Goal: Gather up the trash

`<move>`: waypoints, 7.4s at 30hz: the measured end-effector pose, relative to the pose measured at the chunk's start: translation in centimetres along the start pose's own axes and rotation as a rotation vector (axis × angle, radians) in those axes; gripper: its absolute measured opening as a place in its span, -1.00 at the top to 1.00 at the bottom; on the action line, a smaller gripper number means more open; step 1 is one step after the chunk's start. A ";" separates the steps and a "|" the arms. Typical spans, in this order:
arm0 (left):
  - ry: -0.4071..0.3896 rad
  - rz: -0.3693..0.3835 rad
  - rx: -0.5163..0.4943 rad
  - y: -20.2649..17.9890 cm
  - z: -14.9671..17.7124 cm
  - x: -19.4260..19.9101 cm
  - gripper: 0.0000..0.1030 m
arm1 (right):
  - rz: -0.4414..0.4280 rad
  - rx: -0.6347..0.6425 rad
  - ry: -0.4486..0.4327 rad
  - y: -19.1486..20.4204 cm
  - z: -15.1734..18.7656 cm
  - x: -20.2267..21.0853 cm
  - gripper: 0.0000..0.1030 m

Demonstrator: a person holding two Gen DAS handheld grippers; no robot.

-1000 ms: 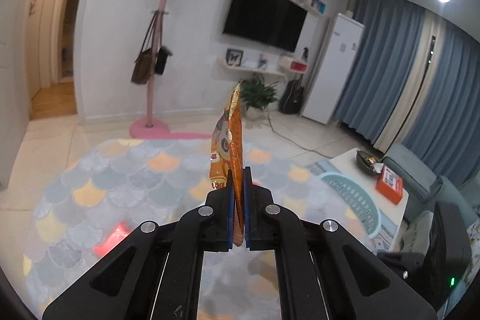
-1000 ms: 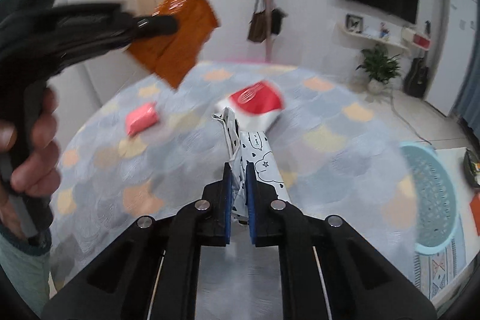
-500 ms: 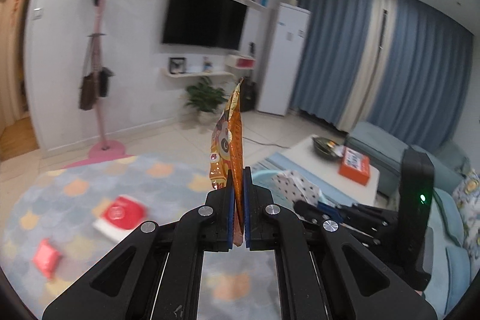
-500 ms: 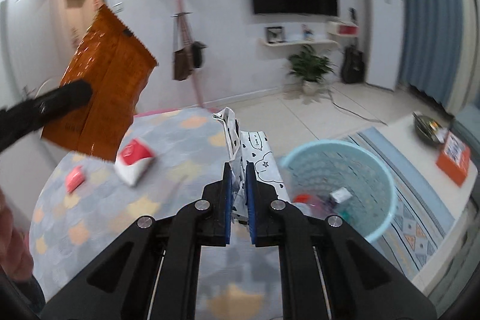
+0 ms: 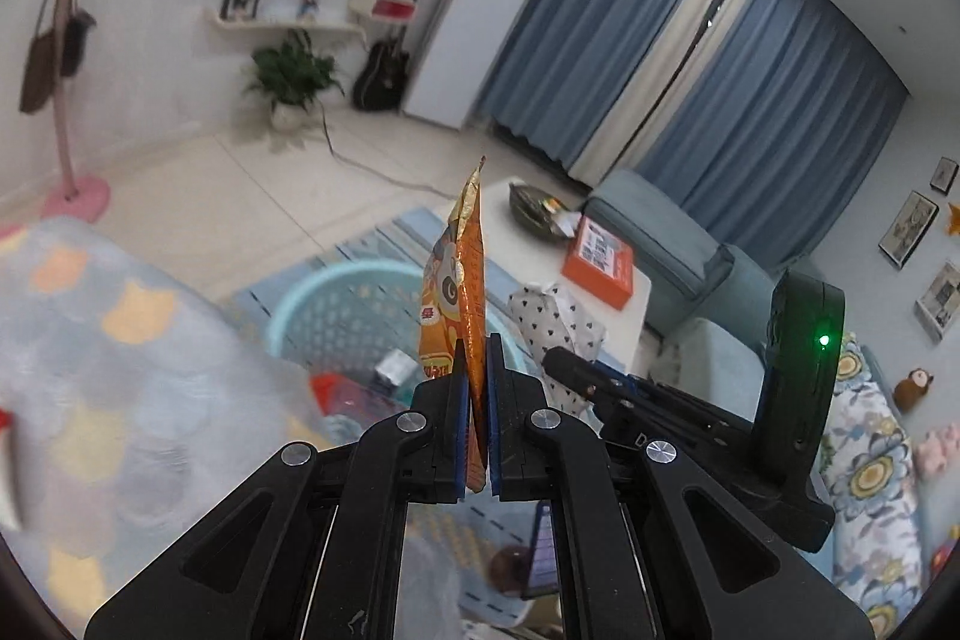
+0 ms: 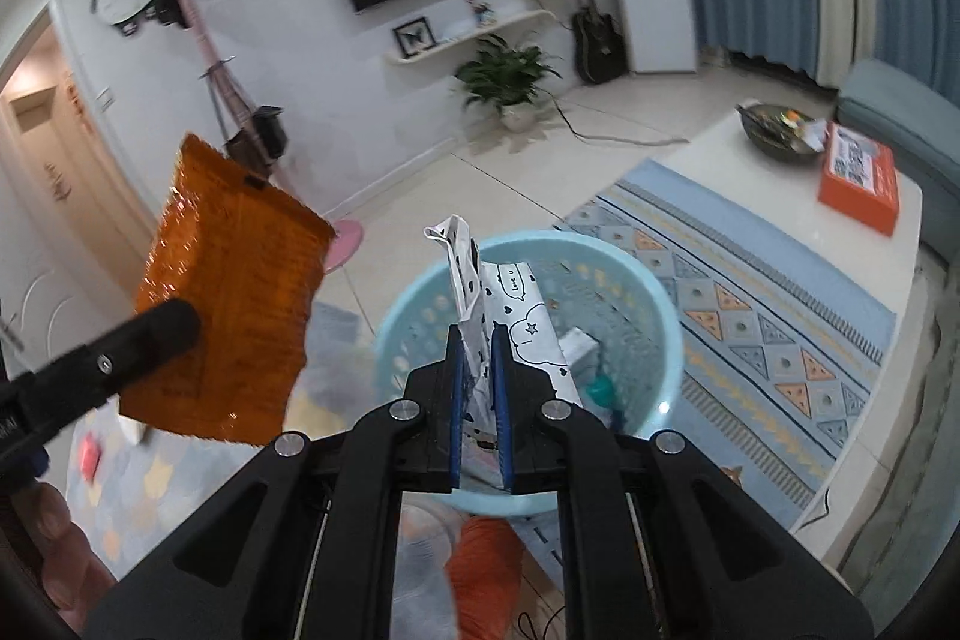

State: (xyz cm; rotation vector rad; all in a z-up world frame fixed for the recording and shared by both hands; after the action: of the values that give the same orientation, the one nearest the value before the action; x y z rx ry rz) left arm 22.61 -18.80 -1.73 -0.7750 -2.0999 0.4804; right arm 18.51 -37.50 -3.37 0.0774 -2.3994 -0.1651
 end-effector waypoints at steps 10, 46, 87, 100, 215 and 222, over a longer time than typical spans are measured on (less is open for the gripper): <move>0.155 -0.035 0.055 2.0 0.1 -7.6 0.94 | -0.007 -0.077 0.140 -2.9 1.8 -5.1 0.86; -0.288 -0.134 0.153 8.3 0.4 16.6 -0.40 | -0.168 0.278 -0.043 15.7 -1.9 2.7 -0.04; -0.229 -0.697 0.230 30.8 4.9 24.4 -0.14 | -0.317 0.336 0.204 36.1 0.2 -11.9 -0.37; -0.228 -0.689 0.219 30.1 5.2 24.5 -0.09 | -0.340 0.375 0.154 36.2 0.1 -11.0 0.10; -0.525 -0.581 0.003 12.2 7.8 17.2 -0.60 | 0.286 0.193 -0.297 18.1 5.6 4.9 -0.61; -0.520 -0.557 0.063 13.4 8.0 17.8 -0.65 | 0.283 0.194 -0.267 18.9 6.0 3.3 -0.61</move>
State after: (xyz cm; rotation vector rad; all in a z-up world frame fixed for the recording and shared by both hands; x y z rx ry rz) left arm 12.65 2.54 -3.94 0.0066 -2.6301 0.4636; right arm 11.83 -18.59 -2.87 -0.2059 -2.6543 0.2019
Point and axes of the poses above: each gripper's, at about its wrist camera, not at the fingertips, and x roughly against the way its jaws point, y to its left, z to its underside, the point moved 2 cm from there along -x, roughly the way its jaws point, and after that the axes turned 14 degrees about x, right-handed, at the moved point
